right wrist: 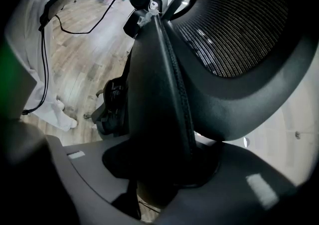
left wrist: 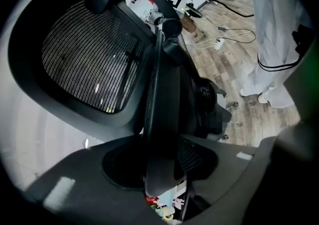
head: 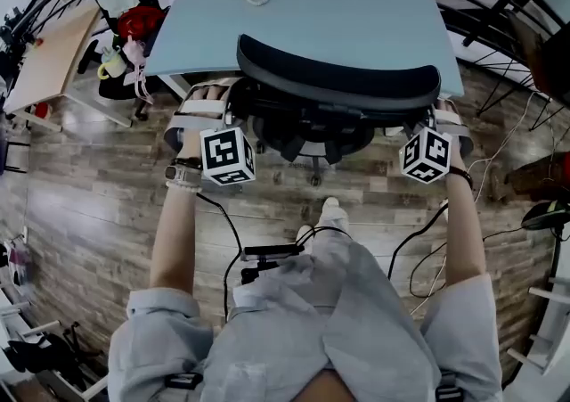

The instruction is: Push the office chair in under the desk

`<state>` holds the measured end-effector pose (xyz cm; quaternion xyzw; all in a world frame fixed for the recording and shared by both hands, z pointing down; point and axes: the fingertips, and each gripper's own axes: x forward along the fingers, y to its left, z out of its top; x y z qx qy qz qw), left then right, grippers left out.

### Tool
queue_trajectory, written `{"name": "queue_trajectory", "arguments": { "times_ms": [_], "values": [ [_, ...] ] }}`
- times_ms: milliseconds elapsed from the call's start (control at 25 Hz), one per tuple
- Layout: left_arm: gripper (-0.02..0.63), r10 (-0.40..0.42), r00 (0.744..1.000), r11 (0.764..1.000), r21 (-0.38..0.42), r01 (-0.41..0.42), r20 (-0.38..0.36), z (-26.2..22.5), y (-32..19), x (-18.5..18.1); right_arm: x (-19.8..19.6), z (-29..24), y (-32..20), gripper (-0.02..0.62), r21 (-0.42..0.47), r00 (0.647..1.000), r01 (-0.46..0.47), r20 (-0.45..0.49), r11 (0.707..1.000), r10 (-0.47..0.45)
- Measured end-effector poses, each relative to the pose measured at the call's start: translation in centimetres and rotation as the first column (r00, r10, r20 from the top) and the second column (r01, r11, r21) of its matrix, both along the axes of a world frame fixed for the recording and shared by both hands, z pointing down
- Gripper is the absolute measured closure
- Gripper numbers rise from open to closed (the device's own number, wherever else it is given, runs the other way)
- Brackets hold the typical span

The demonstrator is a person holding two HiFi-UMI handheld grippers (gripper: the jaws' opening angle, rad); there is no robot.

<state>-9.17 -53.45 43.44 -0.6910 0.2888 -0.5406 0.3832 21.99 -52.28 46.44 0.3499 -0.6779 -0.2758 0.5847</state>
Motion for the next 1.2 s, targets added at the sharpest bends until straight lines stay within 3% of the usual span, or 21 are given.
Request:
{"name": "queue_trajectory", "arguments": {
  "times_ms": [1200],
  "values": [
    [0.436,-0.073,0.997,0.997,0.0,0.073,0.008,-0.2,-7.4,-1.0,-1.0,-0.4,-8.3,0.405,0.016,0.999,0.036,0.011,0.999,-0.036]
  ]
}}
